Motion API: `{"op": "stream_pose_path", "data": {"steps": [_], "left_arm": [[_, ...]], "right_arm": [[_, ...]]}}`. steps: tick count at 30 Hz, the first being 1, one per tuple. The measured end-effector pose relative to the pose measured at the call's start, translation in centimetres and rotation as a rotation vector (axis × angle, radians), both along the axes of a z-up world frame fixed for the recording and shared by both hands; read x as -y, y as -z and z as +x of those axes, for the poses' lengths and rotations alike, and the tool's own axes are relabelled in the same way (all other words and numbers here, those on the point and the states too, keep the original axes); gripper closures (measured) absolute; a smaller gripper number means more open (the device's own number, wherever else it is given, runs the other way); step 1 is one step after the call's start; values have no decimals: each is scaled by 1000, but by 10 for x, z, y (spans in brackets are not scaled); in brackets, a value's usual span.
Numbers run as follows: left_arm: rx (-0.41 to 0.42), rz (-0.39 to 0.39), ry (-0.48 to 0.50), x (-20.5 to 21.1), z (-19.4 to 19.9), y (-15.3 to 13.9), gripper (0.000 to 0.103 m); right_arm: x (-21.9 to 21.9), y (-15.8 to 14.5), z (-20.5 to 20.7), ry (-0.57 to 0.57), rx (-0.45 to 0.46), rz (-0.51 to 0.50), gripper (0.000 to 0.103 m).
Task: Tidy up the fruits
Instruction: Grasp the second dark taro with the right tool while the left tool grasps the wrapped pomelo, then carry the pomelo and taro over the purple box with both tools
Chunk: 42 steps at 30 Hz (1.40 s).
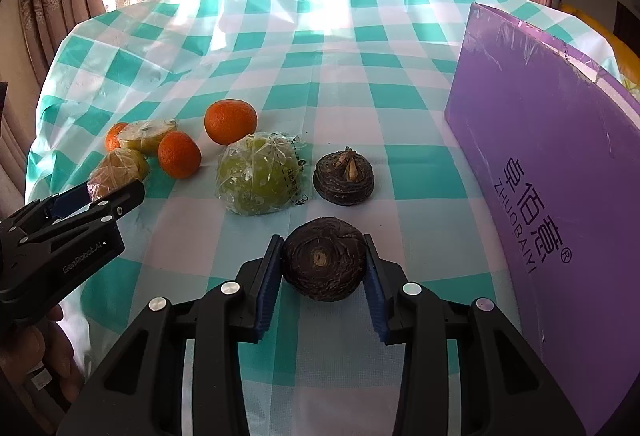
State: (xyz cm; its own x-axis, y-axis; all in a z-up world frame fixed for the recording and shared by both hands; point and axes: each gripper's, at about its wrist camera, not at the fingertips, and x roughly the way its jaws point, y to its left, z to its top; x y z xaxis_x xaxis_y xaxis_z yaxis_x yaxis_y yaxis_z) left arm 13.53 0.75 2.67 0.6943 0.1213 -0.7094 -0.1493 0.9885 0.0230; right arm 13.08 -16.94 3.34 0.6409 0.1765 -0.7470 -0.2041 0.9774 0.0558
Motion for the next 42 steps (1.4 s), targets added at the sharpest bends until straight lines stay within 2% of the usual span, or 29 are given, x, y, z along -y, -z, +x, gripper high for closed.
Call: {"op": "stream_pose_path", "data": {"steps": [24, 42], "left_arm": [[75, 35, 33, 21, -29, -35, 41], [204, 68, 112, 65, -40, -99, 41]], "right_arm": [[14, -31, -22, -5, 75, 78, 66], [48, -90, -50, 8, 212, 170, 66]]}}
